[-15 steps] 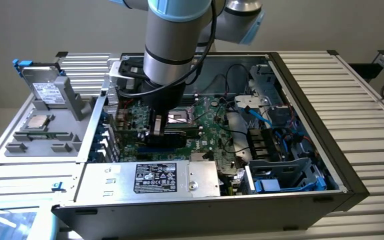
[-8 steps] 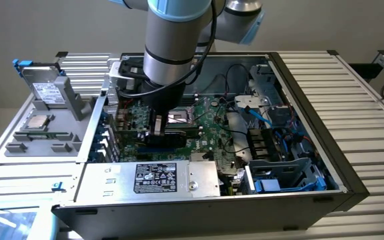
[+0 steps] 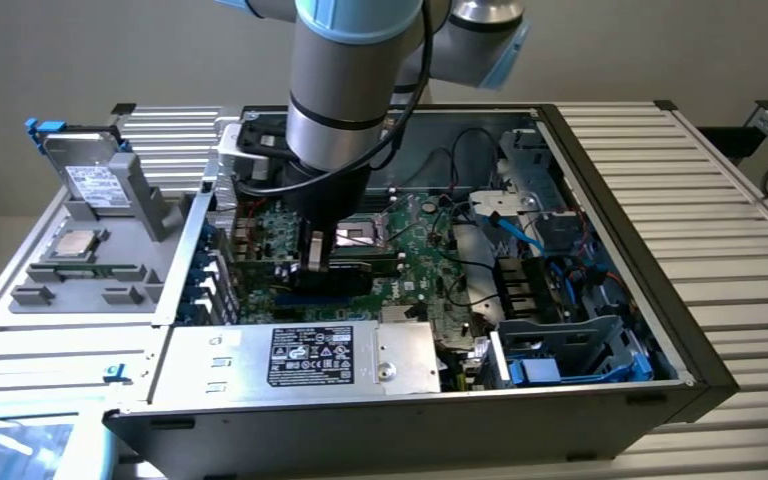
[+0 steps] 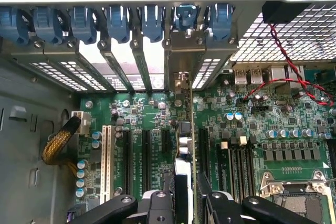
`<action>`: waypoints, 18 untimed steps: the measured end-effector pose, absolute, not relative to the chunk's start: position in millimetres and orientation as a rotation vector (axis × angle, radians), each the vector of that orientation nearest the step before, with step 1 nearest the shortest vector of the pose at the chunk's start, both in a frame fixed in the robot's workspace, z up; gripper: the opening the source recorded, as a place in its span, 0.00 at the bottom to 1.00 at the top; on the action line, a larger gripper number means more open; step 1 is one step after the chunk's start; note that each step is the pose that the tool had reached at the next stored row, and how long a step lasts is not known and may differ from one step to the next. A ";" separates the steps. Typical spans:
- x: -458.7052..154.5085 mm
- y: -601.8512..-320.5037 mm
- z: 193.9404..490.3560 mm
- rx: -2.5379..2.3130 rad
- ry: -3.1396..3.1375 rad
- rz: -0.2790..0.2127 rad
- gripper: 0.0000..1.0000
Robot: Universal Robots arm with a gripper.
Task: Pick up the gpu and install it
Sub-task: 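Insert the gpu into the slot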
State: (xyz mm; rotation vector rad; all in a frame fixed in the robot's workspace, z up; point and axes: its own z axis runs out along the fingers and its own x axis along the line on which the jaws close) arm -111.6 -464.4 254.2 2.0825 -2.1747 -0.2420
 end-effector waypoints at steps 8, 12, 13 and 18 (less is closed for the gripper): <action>-115.5 -464.7 253.1 2.083 -2.175 -0.242 0.28; -115.5 -464.7 253.0 2.083 -2.175 -0.242 0.28; -115.5 -464.9 252.9 2.083 -2.175 -0.242 0.28; -115.5 -466.1 252.0 2.083 -2.175 -0.242 0.28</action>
